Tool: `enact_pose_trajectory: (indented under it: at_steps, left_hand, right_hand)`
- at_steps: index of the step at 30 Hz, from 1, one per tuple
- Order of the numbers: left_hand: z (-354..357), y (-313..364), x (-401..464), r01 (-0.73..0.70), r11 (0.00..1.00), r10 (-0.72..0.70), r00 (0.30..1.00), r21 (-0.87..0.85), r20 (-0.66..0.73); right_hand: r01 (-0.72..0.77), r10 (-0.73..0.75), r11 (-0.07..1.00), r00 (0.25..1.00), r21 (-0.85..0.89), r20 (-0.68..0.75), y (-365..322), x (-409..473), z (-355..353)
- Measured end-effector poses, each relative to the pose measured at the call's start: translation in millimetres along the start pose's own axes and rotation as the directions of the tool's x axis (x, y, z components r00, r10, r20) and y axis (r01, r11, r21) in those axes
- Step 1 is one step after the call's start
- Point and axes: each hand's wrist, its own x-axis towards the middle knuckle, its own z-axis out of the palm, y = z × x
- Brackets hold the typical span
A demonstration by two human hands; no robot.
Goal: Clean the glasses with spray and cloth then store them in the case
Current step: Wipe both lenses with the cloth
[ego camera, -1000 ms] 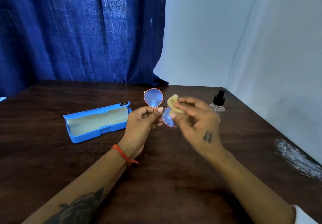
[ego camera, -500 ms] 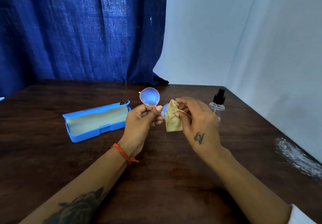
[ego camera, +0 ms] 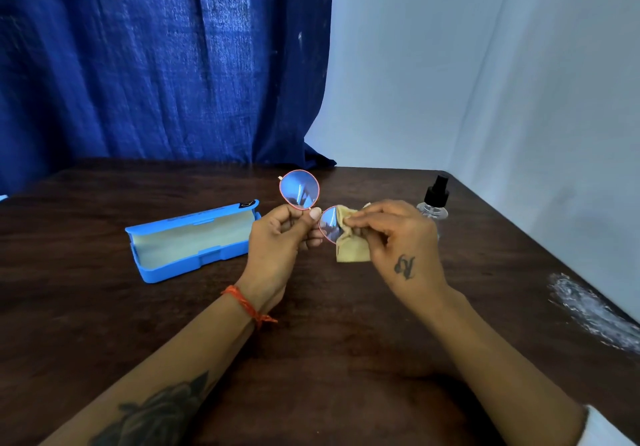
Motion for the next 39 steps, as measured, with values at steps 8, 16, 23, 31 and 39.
enact_pose_trajectory:
  at_steps: [8,16,23,31,39]
  left_hand:
    - [0,0,-2,0.012,1.0,-0.012,0.999,-0.016,-0.03]
    - [0,0,-1,-0.004,1.0,0.004,1.0,0.003,-0.023]
    - [2,-2,-2,-0.022,0.999,0.023,1.0,0.044,-0.009]
    - [0,-1,-1,-0.02,1.0,0.021,0.999,0.011,-0.024]
    - [3,-1,-2,-0.031,0.999,0.031,0.999,0.035,-0.01]
  right_hand:
    - [0.122,-0.121,0.992,0.991,-0.017,0.055,-20,-10,21]
    - [-0.027,0.012,0.993,0.991,0.114,0.134,0,-1,2]
    - [-0.017,0.017,1.0,1.0,0.017,-0.018,-12,-5,16]
    - [-0.009,-0.016,0.991,0.983,0.135,0.181,-3,-5,7]
    - [-0.089,0.09,0.995,0.996,0.055,-0.021,-3,1,8]
